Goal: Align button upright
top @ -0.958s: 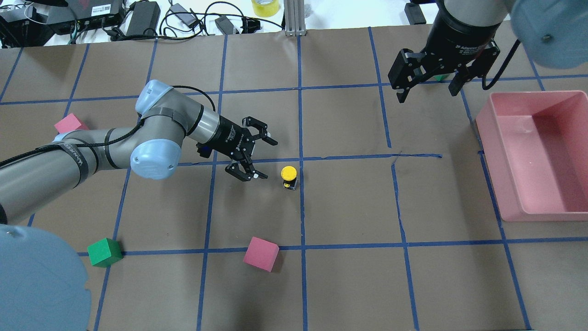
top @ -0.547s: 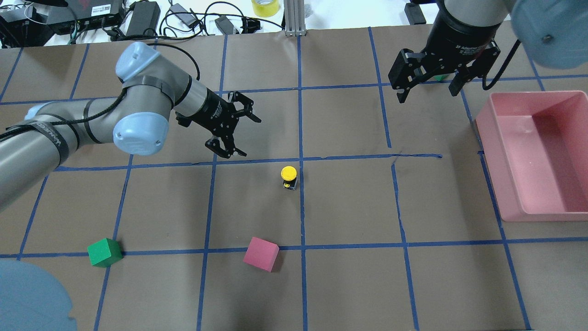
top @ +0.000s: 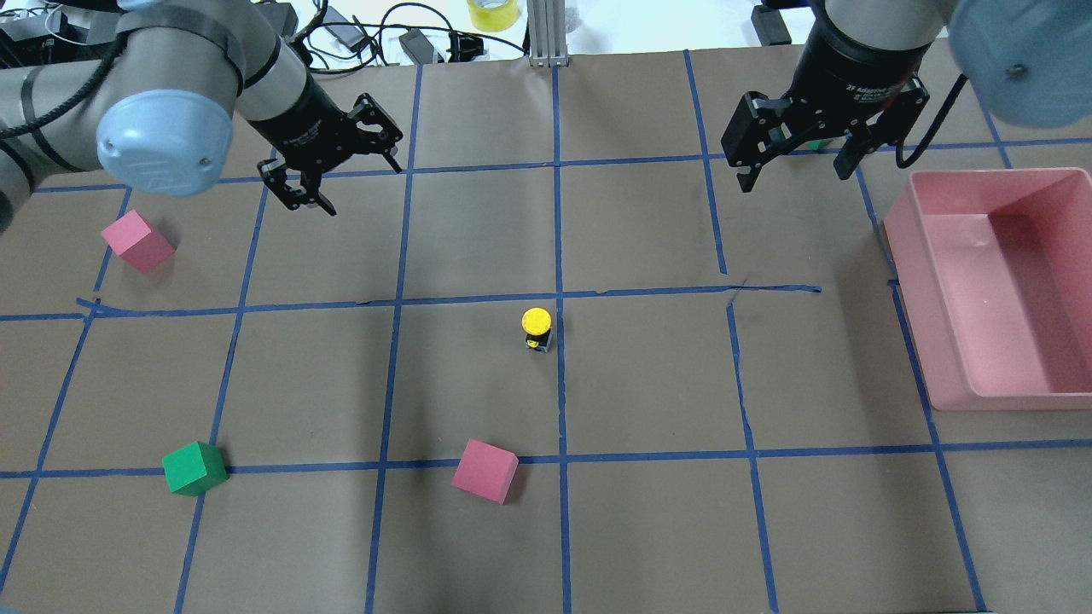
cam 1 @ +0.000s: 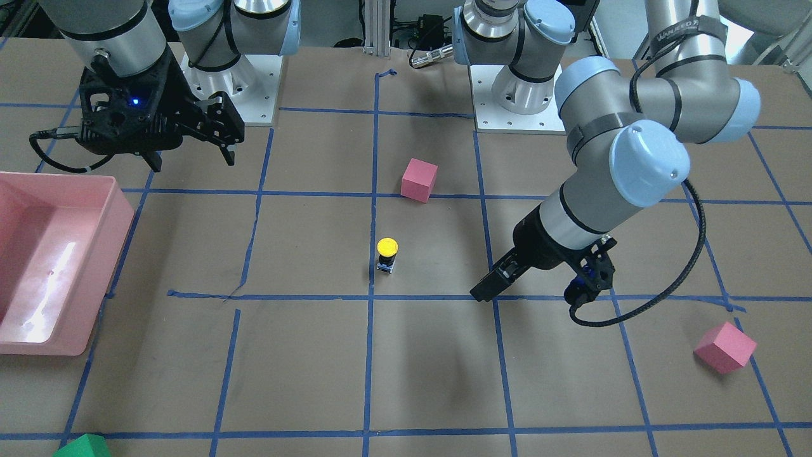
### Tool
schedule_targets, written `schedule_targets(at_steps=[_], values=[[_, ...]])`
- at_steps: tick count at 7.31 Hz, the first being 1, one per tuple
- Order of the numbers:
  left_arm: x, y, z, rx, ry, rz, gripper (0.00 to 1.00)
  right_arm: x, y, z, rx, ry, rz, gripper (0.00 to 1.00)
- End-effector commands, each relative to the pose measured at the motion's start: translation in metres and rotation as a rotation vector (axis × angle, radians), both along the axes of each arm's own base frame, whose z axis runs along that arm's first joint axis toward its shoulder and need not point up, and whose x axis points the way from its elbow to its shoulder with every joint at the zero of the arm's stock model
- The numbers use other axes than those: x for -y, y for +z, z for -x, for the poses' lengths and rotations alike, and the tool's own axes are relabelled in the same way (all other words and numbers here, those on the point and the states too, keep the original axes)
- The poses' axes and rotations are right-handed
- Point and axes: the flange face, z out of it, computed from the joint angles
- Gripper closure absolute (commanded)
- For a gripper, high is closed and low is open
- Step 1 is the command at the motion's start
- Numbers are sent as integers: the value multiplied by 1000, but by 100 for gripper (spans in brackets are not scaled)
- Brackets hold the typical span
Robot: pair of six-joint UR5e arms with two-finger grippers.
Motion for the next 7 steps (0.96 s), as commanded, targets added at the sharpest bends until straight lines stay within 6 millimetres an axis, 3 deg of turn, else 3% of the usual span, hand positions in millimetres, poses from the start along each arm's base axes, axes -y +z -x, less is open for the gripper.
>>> schedule_targets(at_steps=[1, 4, 7], values=[[-14, 29, -6, 75, -176, 47, 0, -1, 0, -1, 0, 1, -3, 0], [-25, 47, -3, 90, -360, 99, 0, -2, 0, -1, -2, 3, -8, 0], [-64, 93, 3, 120, -521, 130, 0, -2, 0, 0, -2, 3, -8, 0]])
